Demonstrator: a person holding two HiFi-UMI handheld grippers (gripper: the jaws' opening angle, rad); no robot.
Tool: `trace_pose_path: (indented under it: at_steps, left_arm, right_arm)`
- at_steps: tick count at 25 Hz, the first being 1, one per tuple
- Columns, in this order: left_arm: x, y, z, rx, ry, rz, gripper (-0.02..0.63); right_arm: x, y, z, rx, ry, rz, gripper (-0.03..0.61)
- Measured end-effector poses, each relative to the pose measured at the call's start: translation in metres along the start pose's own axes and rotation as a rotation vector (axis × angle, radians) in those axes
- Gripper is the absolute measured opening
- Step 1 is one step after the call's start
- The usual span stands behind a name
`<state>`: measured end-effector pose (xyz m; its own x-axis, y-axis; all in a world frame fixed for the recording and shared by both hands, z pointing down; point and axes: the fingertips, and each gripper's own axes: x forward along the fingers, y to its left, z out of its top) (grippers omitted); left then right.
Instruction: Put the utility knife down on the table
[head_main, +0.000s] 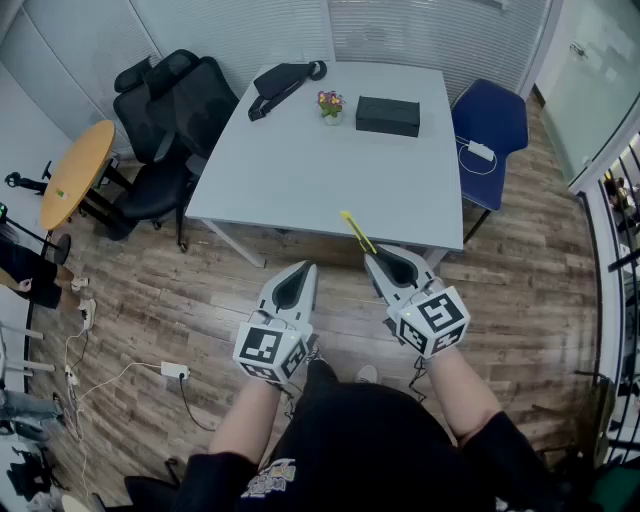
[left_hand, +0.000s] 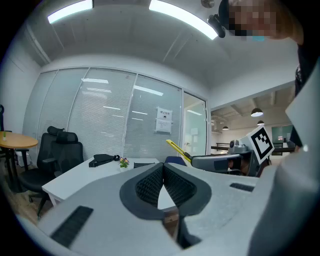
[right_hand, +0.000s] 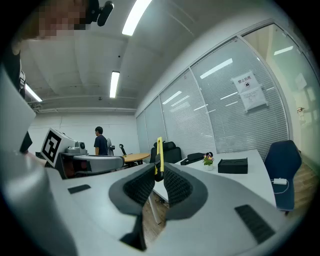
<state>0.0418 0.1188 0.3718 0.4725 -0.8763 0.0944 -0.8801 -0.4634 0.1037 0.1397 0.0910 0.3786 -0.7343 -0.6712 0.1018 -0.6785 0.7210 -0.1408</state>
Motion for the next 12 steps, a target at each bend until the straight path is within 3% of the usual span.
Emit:
trace_pose_path:
  at_steps: [12]
  left_arm:
    - [0.0005,0.0085,-0.0008,-0.005,0.004,-0.002,0.005]
  right_arm:
    - [0.0073,-0.0009,-0.0013,0.029,-0.01,-0.002,0.058]
